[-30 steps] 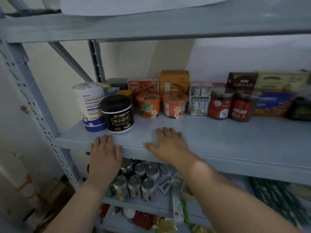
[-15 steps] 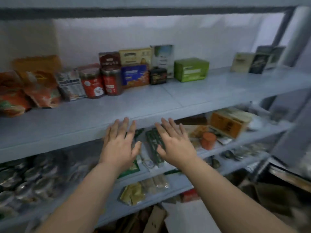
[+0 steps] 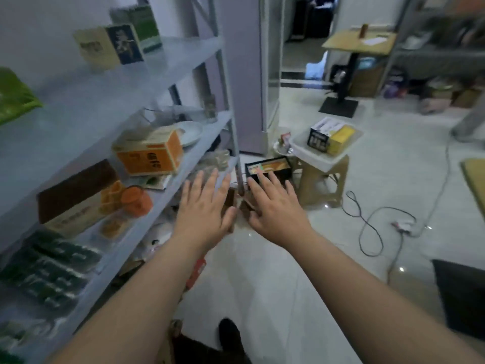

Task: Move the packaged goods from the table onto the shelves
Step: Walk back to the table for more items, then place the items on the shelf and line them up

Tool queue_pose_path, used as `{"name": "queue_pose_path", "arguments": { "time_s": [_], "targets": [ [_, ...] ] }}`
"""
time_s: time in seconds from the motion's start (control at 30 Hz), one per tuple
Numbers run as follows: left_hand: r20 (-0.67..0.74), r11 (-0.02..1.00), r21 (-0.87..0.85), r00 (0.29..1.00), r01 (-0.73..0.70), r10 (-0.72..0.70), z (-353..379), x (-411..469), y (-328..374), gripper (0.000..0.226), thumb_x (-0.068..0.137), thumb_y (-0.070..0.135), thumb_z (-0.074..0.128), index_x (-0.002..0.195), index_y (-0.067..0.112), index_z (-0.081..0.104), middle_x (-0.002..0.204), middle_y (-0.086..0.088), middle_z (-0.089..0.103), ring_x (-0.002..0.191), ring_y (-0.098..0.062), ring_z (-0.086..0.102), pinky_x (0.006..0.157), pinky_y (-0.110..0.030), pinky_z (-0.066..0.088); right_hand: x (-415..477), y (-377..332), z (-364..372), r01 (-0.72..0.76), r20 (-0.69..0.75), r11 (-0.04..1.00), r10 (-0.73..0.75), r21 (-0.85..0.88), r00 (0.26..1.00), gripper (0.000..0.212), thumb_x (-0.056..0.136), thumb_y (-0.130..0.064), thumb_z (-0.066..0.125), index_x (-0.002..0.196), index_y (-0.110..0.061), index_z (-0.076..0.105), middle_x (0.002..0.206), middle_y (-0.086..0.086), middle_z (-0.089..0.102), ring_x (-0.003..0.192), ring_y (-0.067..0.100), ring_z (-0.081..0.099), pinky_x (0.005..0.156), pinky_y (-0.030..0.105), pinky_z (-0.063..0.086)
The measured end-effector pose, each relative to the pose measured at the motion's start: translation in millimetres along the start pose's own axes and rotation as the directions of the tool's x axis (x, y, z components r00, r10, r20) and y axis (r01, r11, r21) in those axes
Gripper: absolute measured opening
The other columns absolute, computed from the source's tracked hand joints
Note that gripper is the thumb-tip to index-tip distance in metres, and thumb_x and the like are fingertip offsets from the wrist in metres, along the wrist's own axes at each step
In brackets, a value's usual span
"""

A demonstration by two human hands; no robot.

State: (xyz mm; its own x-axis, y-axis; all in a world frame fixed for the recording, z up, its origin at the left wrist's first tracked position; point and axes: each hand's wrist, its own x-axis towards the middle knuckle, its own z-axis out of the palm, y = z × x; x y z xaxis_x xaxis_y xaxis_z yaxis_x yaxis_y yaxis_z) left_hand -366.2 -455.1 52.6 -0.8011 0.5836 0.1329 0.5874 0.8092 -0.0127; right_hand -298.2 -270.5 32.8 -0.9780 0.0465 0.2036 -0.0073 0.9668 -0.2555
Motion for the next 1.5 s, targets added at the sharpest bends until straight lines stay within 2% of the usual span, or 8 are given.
{"name": "queue_pose_path", "arguments": {
  "time_s": [0.17, 0.3, 0.63, 0.9, 1.07, 1.23, 1.33, 1.5],
  "targets": [
    [0.037, 0.95, -0.073, 0.951, -0.303, 0.306, 35, 71, 92, 0.078, 0.092, 0.061, 0.018, 0.161, 0.023, 0.019, 0.166, -0.011, 0.023, 0.152, -0.037, 0.015, 0.123, -0.055, 0.006, -50, 92, -9, -0.294, -0.02, 0.953, 0.293, -0.075, 0.956, 0.078, 0.089, -0.039, 0.055, 0.158, -0.018, 0.027, 0.164, 0.008, 0.029, 0.153, 0.032, 0.02, 0.119, 0.058, 0.021],
    [0.063, 0.856, -0.126, 0.857, -0.502, 0.512, 54, 113, 164, 0.08, 0.091, 0.062, 0.014, 0.162, 0.024, 0.013, 0.167, -0.01, 0.019, 0.153, -0.036, 0.011, 0.123, -0.056, 0.006, -90, 140, -26, -0.508, -0.025, 0.852, 0.509, -0.127, 0.86, 0.078, 0.094, -0.036, 0.053, 0.16, -0.019, 0.017, 0.167, 0.008, 0.018, 0.155, 0.031, 0.01, 0.122, 0.055, 0.013],
    [0.032, 0.466, -0.247, 0.473, -0.85, 0.88, 66, 148, 309, 0.082, 0.09, 0.061, 0.015, 0.161, 0.022, 0.017, 0.164, -0.012, 0.028, 0.151, -0.04, 0.02, 0.121, -0.057, 0.018, -173, 179, -68, -0.863, -0.161, 0.488, 0.848, -0.134, 0.505, 0.075, 0.097, -0.035, 0.051, 0.16, -0.024, 0.012, 0.167, 0.004, 0.016, 0.155, 0.027, 0.006, 0.124, 0.053, 0.012],
    [0.004, 0.13, -0.258, 0.133, -0.957, 0.991, 76, 114, 407, 0.081, 0.092, 0.06, 0.022, 0.158, 0.014, 0.027, 0.157, -0.017, 0.039, 0.145, -0.043, 0.029, 0.117, -0.06, 0.026, -261, 175, -67, -0.988, -0.239, 0.145, 0.959, -0.055, 0.154, 0.072, 0.095, -0.036, 0.05, 0.159, -0.023, 0.02, 0.165, 0.007, 0.022, 0.154, 0.029, 0.012, 0.122, 0.051, 0.016],
    [0.01, -0.019, -0.257, -0.023, -0.966, 1.0, 80, 74, 477, 0.083, 0.09, 0.062, 0.019, 0.16, 0.017, 0.023, 0.16, -0.014, 0.036, 0.149, -0.04, 0.026, 0.12, -0.058, 0.021, -328, 185, -67, -1.0, -0.241, -0.006, 0.971, 0.023, -0.011, 0.071, 0.096, -0.036, 0.049, 0.159, -0.024, 0.02, 0.165, 0.009, 0.023, 0.154, 0.03, 0.012, 0.122, 0.052, 0.015],
    [0.025, -0.096, -0.21, -0.103, -0.973, 0.994, 83, 40, 563, 0.085, 0.089, 0.064, 0.011, 0.161, 0.019, 0.016, 0.162, -0.012, 0.031, 0.151, -0.038, 0.021, 0.122, -0.054, 0.018, -403, 223, -75, -0.993, -0.232, -0.089, 0.967, 0.082, -0.106, 0.071, 0.095, -0.036, 0.05, 0.159, -0.025, 0.021, 0.166, 0.008, 0.02, 0.155, 0.028, 0.01, 0.123, 0.05, 0.013],
    [0.072, -0.118, -0.194, -0.134, -0.974, 0.988, 88, 23, 609, 0.077, 0.099, 0.062, 0.021, 0.162, 0.022, 0.003, 0.166, -0.009, 0.02, 0.154, -0.035, 0.011, 0.124, -0.052, 0.01, -448, 249, -79, -0.988, -0.213, -0.125, 0.967, 0.088, -0.141, 0.072, 0.094, -0.037, 0.053, 0.158, -0.025, 0.022, 0.165, 0.007, 0.022, 0.155, 0.028, 0.01, 0.125, 0.05, 0.013],
    [0.162, -0.107, -0.198, -0.14, -0.974, 0.977, 97, -2, 671, 0.077, 0.102, 0.057, 0.03, 0.161, 0.022, -0.004, 0.168, -0.007, 0.015, 0.154, -0.033, 0.004, 0.125, -0.048, 0.008, -515, 284, -80, -0.972, -0.295, -0.223, 0.926, 0.071, -0.234, 0.077, 0.079, -0.033, 0.072, 0.148, -0.015, 0.044, 0.148, 0.015, 0.047, 0.144, 0.036, 0.036, 0.113, 0.054, 0.033]
  ]
}}
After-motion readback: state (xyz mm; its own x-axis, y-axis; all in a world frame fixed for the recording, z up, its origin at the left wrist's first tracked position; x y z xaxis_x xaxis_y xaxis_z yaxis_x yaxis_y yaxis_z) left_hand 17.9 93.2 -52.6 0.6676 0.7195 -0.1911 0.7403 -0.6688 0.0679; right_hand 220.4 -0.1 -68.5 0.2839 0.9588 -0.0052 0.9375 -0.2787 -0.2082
